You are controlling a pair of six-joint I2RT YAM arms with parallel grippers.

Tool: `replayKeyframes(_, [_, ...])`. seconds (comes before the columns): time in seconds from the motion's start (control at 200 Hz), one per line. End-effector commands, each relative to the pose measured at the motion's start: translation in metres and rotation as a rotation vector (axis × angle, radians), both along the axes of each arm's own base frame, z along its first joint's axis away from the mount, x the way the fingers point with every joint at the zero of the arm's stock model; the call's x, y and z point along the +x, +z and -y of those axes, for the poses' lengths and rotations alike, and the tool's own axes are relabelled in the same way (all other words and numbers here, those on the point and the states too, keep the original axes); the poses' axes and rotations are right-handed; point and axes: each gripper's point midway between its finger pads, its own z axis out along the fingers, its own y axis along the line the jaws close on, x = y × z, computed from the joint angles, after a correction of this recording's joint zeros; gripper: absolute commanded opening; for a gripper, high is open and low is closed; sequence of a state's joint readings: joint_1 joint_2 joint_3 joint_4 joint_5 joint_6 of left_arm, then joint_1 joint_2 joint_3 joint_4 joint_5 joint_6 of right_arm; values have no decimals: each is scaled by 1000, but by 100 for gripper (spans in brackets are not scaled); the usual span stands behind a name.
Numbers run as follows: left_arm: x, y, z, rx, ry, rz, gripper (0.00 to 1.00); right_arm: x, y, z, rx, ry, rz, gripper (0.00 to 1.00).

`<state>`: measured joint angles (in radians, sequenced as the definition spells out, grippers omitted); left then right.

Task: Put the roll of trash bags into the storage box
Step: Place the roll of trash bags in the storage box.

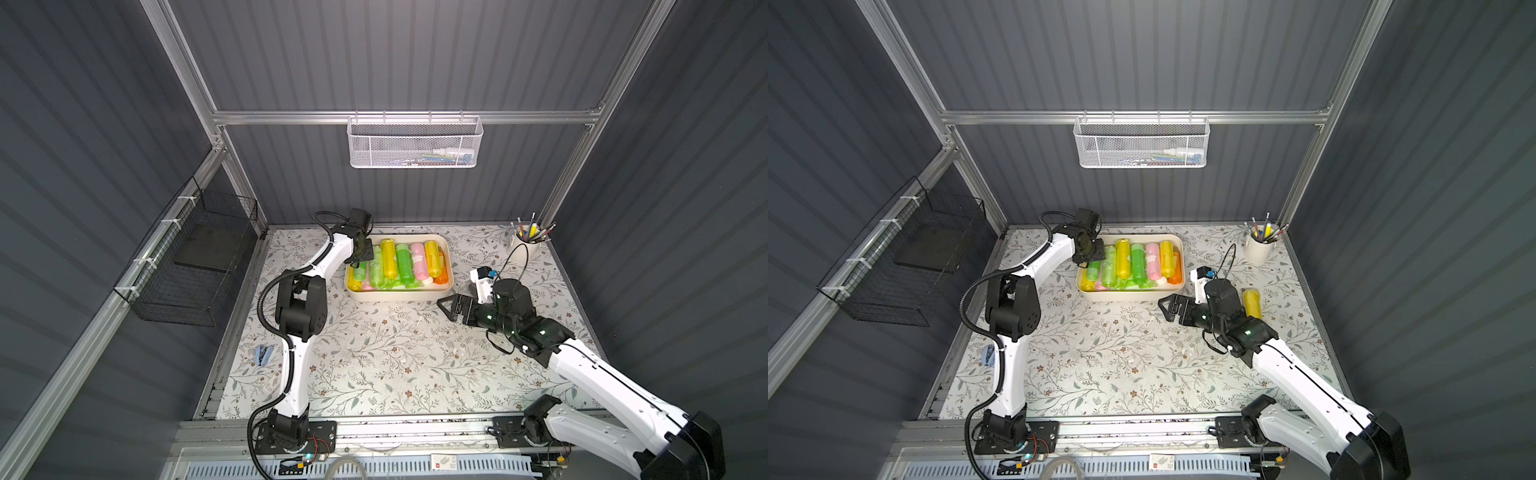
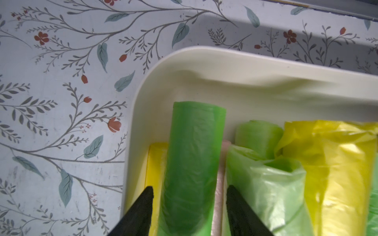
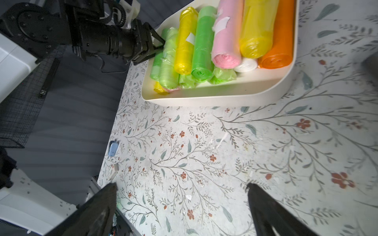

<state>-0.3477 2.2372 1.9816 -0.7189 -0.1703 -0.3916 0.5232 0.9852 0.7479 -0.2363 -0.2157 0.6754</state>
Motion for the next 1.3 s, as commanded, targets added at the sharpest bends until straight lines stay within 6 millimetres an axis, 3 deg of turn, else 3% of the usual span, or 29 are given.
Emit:
replayKeyframes(0.0, [-5, 43, -5, 6, -10, 69, 61, 2, -6, 29, -105, -88, -34, 99])
replayKeyframes(0.33, [-32, 107, -14, -15, -50, 190, 91, 6, -13, 66, -221, -152, -110, 99])
replayKeyframes(0.37, [-41, 115, -10, -41, -76, 194, 100, 8, -13, 70, -239, -158, -109, 99])
replayKeyframes(0.52, [-84, 138, 5, -232, -127, 223, 100, 22, -17, 87, -349, -210, -119, 99])
replayKeyframes(0.625, [-116, 157, 6, -348, -132, 282, 100, 32, -22, 95, -382, -234, -126, 99])
replayKeyframes(0.66, [-130, 145, 4, -363, -129, 259, 100, 35, -31, 98, -410, -239, -157, 99])
replayKeyframes(0.755, [-161, 144, 1, -419, -144, 259, 100, 41, -42, 107, -472, -248, -199, 99])
replayKeyframes(0.971, [-230, 119, 4, -606, -160, 190, 100, 44, -65, 108, -507, -184, -281, 99])
replayKeyframes(1.081, [-250, 115, -2, -670, -120, 203, 100, 47, -72, 111, -525, -172, -294, 99])
replayKeyframes(1.296, [-263, 99, 5, -749, -120, 146, 100, 55, -90, 121, -613, -167, -386, 98])
